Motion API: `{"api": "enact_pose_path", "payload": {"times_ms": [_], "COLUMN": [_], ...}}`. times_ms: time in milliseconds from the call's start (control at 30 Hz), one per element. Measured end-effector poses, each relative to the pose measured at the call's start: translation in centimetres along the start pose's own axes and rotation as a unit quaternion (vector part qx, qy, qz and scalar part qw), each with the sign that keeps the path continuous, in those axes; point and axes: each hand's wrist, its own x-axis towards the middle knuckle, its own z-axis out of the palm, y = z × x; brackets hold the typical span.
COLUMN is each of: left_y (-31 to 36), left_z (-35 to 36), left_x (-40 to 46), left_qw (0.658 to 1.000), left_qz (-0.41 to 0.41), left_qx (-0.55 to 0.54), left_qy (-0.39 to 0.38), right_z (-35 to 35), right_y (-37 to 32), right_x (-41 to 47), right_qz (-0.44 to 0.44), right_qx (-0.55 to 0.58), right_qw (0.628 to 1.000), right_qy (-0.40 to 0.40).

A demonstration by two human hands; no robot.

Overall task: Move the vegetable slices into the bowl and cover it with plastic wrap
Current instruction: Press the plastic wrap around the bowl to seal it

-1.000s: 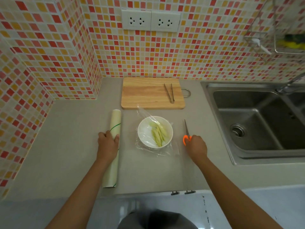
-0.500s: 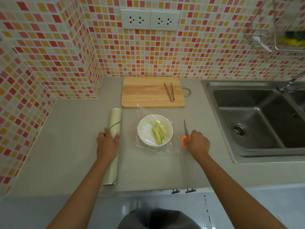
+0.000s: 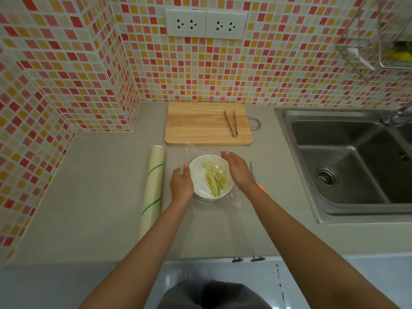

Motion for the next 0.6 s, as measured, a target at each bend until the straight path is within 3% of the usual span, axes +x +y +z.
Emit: {"api": "enact_pose_path", "payload": {"times_ms": [133,333,600], "left_y": [-0.3,0.0,-0.8], "left_z": [0.2,-0.1,0.8], "left_x": [0.9,1.6,2.5], "left_qw": [0.999,0.998,0.997], "left_qz": [0.006,0.035,0.037], "left_qx": [-0.053,-0.041,-0.049], "left_qy": [-0.004,0.007,0.037], "right_z": [-0.2,-1.0,0.3], "right_y": [0.8,1.8,1.8], "right_x": [0.0,0.1,1.5], "right_qz": [0.013,-0.041,-0.004], "right_qx": [0.038,-0.046,0.021], "right_qw": [0.998,0.991,0.998], "right_qy": [0.038,0.120,0.053]}}
